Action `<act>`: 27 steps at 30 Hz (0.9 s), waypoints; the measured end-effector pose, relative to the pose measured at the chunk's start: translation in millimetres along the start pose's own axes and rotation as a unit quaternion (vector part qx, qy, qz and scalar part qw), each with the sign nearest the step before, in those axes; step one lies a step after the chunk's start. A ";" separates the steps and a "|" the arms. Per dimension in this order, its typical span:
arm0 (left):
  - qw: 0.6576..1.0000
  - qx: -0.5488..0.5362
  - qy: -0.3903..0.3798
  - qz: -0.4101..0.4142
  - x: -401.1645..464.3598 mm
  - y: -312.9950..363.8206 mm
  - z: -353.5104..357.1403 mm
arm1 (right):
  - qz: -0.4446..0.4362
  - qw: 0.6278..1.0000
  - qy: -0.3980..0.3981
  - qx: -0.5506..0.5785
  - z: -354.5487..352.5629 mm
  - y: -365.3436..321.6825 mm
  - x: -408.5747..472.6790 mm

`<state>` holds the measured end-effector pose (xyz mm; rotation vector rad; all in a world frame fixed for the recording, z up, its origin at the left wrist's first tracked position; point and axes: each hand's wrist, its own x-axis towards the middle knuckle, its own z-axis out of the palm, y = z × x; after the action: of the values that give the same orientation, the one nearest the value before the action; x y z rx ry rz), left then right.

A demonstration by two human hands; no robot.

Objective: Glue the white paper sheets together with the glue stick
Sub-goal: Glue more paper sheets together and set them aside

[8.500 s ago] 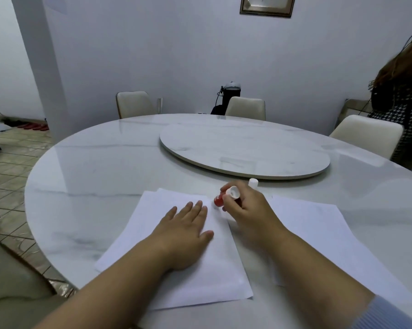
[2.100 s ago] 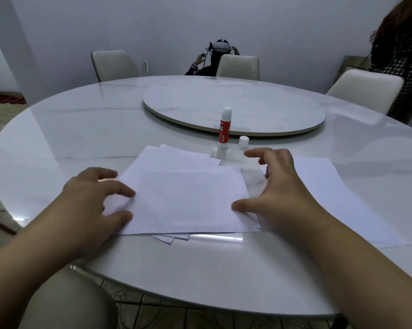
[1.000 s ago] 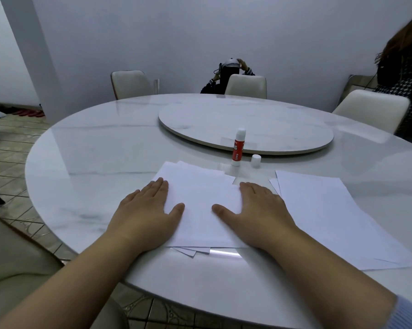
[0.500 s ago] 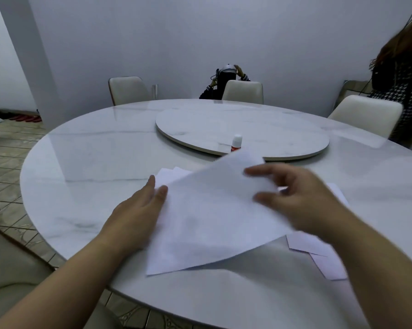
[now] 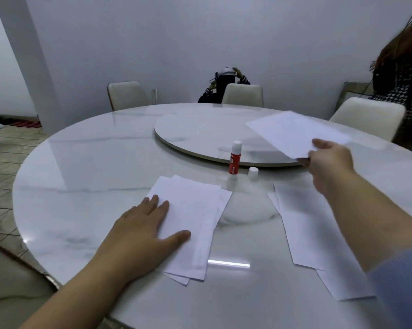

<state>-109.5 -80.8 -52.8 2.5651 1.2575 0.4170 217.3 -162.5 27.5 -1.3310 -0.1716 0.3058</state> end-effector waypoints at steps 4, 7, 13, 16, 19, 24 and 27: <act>1.000 -0.002 -0.001 0.002 1.0 -0.5 -0.6 | 0.009 0.983 0.036 -0.177 2.9 32.8 13.1; 1.000 0.002 0.005 0.008 1.7 -0.8 0.6 | 0.001 0.957 0.040 -0.288 -4.4 39.7 14.1; 1.000 0.008 0.000 0.025 0.5 -0.7 1.9 | -0.144 0.899 -0.051 -0.410 21.1 41.4 -15.6; 0.999 0.004 -0.009 0.035 -0.6 -0.9 0.6 | -0.165 0.843 -0.135 -0.494 56.7 49.0 -31.1; 0.999 -0.010 -0.016 0.035 0.3 -2.4 -2.1 | -0.155 0.851 -0.102 -0.492 80.7 57.7 -31.4; 0.998 -0.043 -0.028 0.038 3.7 -2.0 -7.9 | -0.183 0.875 -0.052 -0.445 90.0 62.8 -30.5; 0.996 -0.032 -0.061 0.060 9.3 -2.3 -19.1 | -0.263 0.868 -0.044 -0.419 78.8 54.0 -39.4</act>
<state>-112.6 -70.1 -34.6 2.5770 1.0368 0.3120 150.1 -90.9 -4.6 -2.0552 -0.8002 -0.2142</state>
